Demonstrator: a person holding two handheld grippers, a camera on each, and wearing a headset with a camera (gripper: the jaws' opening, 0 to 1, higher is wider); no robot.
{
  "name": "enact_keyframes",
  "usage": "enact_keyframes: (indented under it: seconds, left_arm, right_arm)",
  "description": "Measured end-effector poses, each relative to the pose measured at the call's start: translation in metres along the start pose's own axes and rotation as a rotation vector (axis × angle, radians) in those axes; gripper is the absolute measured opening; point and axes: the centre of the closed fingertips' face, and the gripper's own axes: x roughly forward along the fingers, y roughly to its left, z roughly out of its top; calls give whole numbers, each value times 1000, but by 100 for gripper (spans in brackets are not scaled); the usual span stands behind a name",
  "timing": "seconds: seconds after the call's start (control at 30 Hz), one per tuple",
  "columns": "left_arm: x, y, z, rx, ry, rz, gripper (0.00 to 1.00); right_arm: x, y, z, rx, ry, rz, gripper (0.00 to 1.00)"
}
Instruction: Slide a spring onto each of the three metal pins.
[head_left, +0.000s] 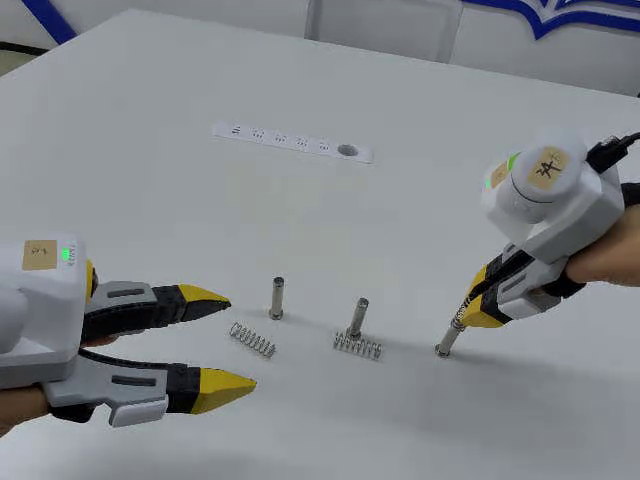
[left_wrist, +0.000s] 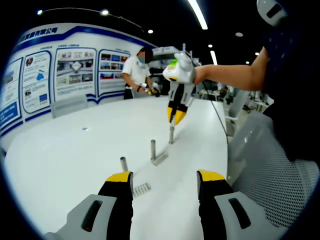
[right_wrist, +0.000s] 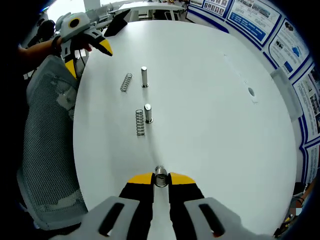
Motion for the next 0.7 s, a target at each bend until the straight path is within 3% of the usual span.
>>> enact_keyframes:
  seconds: [0.7]
  left_arm:
    - [1, 0, -2, 2, 9, -3, 52]
  right_arm:
    - [45, -3, -17, 34, 48, -6, 12]
